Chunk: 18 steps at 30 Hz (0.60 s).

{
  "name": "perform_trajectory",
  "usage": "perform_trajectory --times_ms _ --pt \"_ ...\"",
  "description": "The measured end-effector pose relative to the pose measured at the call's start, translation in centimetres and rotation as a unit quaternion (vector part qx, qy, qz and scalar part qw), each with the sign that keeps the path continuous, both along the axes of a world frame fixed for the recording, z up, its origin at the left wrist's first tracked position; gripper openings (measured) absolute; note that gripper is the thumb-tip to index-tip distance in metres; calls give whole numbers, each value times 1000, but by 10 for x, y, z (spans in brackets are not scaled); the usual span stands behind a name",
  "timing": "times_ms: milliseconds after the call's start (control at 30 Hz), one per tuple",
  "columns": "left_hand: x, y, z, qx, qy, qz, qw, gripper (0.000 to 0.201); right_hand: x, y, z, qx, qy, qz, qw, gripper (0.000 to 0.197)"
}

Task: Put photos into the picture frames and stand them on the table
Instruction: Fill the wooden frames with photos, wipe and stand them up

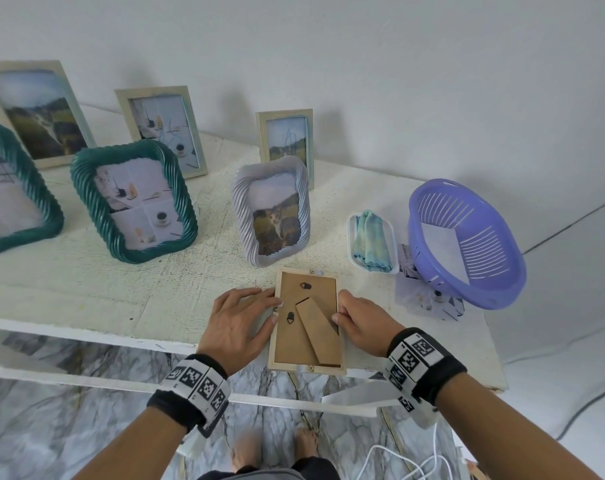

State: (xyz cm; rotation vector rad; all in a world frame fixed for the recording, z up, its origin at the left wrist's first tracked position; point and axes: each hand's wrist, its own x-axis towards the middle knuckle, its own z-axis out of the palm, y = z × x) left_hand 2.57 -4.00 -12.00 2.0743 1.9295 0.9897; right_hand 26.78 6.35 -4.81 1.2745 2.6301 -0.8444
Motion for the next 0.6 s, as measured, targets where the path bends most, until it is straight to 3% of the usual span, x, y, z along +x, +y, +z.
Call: perform_trajectory --times_ms 333,467,600 --pt "0 0 5 -34 4 -15 999 25 -2 1 6 -7 -4 -12 1000 22" --pt "1 0 6 -41 -6 -3 999 37 -11 7 14 103 -10 -33 994 14" --pt "1 0 7 -39 -8 2 999 39 -32 18 17 123 2 -55 991 43"
